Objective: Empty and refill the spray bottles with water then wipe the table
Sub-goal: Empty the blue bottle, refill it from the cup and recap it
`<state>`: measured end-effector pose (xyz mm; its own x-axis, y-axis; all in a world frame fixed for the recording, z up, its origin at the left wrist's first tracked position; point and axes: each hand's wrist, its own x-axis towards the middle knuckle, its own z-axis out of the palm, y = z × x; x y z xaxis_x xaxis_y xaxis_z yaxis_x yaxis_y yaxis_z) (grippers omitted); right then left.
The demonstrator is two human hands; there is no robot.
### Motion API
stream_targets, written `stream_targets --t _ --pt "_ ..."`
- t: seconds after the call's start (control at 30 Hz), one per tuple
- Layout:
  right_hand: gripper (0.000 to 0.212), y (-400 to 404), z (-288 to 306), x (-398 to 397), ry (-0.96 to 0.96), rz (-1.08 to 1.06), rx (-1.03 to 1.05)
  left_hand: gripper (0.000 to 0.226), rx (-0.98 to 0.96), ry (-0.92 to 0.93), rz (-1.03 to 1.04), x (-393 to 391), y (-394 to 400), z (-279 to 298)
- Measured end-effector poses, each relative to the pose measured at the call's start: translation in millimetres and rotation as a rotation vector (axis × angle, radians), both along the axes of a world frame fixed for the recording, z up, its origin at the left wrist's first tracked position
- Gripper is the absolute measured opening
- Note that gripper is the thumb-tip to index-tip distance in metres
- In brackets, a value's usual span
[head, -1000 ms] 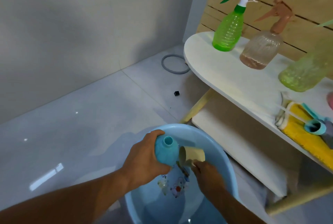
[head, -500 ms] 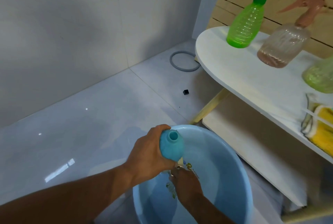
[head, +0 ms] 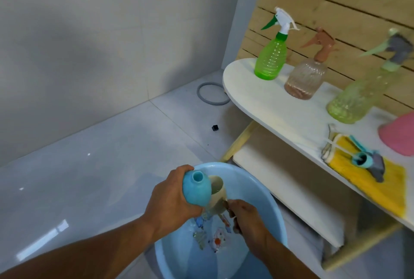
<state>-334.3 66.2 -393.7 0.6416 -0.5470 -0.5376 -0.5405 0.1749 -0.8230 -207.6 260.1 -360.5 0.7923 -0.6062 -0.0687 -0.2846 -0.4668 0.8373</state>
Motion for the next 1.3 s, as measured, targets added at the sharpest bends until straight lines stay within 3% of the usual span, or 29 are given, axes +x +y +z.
stream_targets --t 0.37,0.6,0.73,0.93,1.3 --pt "0.032 -22.6 116.4 -32.1 -0.196 -0.036 -0.227 0.093 0.116 0.043 0.023 -30.2 -2.2 22.2" --pt "0.036 -20.5 178.0 -36.4 -0.307 -0.012 -0.407 0.094 0.088 0.037 0.019 -39.5 -14.4 40.6" --pt "0.040 -17.8 195.7 -38.1 -0.372 0.038 -0.474 0.096 0.071 0.015 0.019 -42.6 -19.9 53.5" --pt "0.027 -14.7 210.1 -39.1 -0.408 0.086 -0.637 0.093 0.049 0.001 0.011 -44.2 -21.8 64.7" --pt "0.023 -9.8 227.7 -43.5 -0.342 0.160 -0.876 0.092 0.082 -0.072 0.006 -43.6 -21.2 68.2"
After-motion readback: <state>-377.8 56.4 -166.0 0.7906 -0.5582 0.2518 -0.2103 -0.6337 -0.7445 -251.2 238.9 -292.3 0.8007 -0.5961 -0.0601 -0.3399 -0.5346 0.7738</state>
